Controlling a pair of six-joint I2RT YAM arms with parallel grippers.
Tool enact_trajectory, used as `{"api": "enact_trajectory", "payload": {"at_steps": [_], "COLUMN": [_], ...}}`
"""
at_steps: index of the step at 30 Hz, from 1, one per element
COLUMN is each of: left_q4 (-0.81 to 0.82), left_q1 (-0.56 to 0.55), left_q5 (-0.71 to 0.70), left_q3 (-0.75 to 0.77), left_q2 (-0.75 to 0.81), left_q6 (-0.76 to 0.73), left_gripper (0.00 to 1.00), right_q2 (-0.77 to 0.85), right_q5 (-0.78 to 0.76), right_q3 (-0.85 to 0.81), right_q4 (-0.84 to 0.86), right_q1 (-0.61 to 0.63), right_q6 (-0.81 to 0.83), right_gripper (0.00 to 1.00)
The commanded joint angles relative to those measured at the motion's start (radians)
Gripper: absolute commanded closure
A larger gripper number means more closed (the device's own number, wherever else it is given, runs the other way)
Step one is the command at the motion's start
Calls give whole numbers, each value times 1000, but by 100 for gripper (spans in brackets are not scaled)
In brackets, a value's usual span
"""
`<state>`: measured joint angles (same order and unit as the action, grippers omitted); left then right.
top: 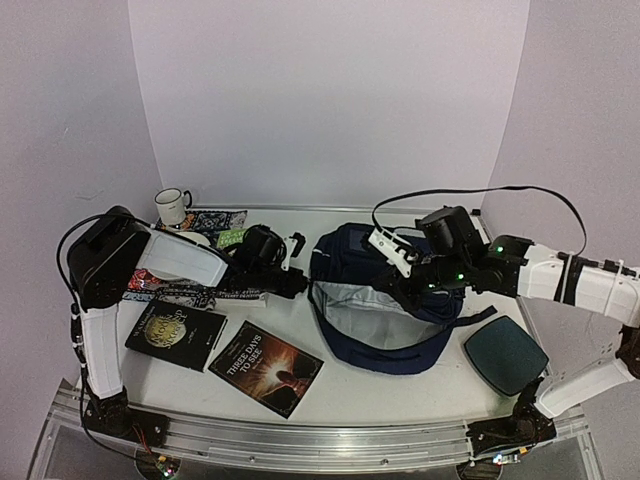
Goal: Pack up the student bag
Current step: Unzip the largest pocket of the student bag, then place the largest pocket of the student bag.
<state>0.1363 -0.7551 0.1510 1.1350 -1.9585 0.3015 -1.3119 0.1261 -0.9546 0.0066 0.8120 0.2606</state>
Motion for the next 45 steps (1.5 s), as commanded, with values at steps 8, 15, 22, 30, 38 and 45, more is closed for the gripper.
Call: {"api": "enact_trajectory", "payload": {"at_steps": [8, 15, 22, 30, 38, 45], "left_q4": [-28, -22, -43, -217, -332, -365], "left_q1": [89, 89, 89, 106, 208, 210], "left_q5": [-167, -175, -190, -279, -199, -104], "left_q3": [216, 207, 78, -36, -151, -279], "left_q2": [-156, -83, 126, 321, 415, 499], "left_q6": [-59, -75, -15, 82, 202, 279], "left_gripper": [100, 76, 38, 14, 7, 3], "right_q2": [-87, -286, -319, -340, -322, -293], "right_q5": [-109, -147, -68, -93, -42, 15], "right_q3": [-125, -193, -167, -108, -89, -99], "right_q4": [51, 105, 112, 122, 117, 79], "right_q1": [-29, -112, -120, -122, -117, -66], "right_q6": [103, 69, 34, -45, -141, -229], "right_gripper": [100, 100, 100, 92, 55, 26]}}
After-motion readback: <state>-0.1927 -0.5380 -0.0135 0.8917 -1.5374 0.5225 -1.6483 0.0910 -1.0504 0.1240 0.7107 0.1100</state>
